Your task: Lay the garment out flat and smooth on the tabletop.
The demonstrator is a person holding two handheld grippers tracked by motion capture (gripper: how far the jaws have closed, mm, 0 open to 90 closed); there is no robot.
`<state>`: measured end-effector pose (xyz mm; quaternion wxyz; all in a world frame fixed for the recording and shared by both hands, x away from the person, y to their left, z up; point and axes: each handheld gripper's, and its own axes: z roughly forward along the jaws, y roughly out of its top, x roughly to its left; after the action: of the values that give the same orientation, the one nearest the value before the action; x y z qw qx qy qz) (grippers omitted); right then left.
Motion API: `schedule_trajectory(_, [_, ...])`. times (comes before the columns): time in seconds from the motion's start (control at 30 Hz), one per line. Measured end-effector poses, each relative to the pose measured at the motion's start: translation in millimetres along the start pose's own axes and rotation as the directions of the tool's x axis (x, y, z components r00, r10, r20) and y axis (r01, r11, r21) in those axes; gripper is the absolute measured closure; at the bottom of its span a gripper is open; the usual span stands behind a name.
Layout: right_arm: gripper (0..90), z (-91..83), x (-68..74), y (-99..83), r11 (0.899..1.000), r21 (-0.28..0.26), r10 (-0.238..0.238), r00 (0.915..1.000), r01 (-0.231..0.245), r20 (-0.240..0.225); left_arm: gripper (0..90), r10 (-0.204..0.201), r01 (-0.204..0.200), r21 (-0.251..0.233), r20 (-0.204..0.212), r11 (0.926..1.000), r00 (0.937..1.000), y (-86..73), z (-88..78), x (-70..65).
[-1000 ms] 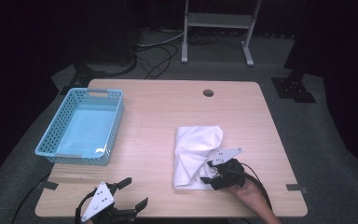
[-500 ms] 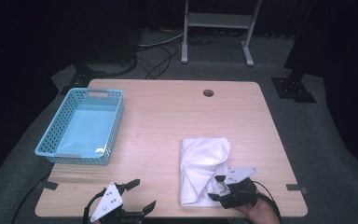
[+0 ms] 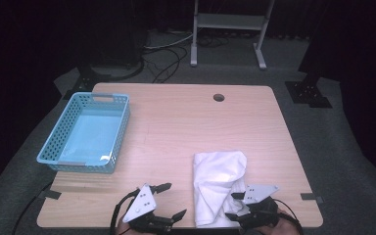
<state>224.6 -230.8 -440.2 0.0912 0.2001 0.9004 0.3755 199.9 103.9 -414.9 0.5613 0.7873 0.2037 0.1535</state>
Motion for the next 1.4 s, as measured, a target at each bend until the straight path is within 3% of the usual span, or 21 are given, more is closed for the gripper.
schedule_trajectory(0.17, [34.2, -3.3, 1.7, -5.0, 1.000, -0.012, -0.001, 1.0000, 0.001, -0.003, 16.4, 0.013, -0.016, 0.048, 0.070, 0.9987, 0.9975, 11.2, 33.0, 3.3])
schedule_trajectory(0.3, [34.0, -4.2, 2.2, -7.1, 1.000, -0.023, -0.001, 1.0000, 0.001, -0.002, 21.7, 0.028, -0.037, 0.079, 0.117, 0.9962, 0.9927, 17.9, 55.4, 6.4])
schedule_trajectory(0.63, [33.8, -4.3, 1.3, -8.3, 0.999, -0.031, -0.008, 0.9999, 0.007, -0.009, 27.6, 0.032, -0.056, 0.151, 0.162, 0.9869, 0.9863, 21.3, 88.6, 18.0])
schedule_trajectory(0.73, [33.7, -4.2, 0.9, -8.6, 0.999, -0.033, -0.009, 0.9999, 0.009, -0.011, 34.5, 0.041, -0.069, 0.170, 0.168, 0.9830, 0.9850, 20.4, 92.7, 18.9])
schedule_trajectory(0.87, [33.6, -4.2, 0.5, -8.6, 0.999, -0.033, -0.011, 0.9999, 0.010, -0.013, 43.7, 0.038, -0.069, 0.216, 0.145, 0.9739, 0.9886, 20.1, 98.0, 18.9])
schedule_trajectory(1.0, [33.5, -4.2, 0.4, -8.7, 0.999, -0.034, -0.011, 0.9998, 0.011, -0.014, 64.5, 0.059, -0.094, 0.245, 0.144, 0.9648, 0.9877, 19.3, 98.2, 17.8])
schedule_trajectory(1.17, [33.5, -4.2, 0.5, -8.8, 0.999, -0.034, -0.011, 0.9999, 0.010, -0.013, 83.9, 0.053, -0.089, 0.232, 0.156, 0.9685, 0.9863, 19.0, 93.3, 17.9])
schedule_trajectory(1.4, [33.4, -4.1, 0.9, -8.6, 0.999, -0.033, -0.009, 0.9999, 0.009, -0.010, 86.1, 0.040, -0.070, 0.204, 0.147, 0.9764, 0.9883, 19.9, 76.5, 19.5])
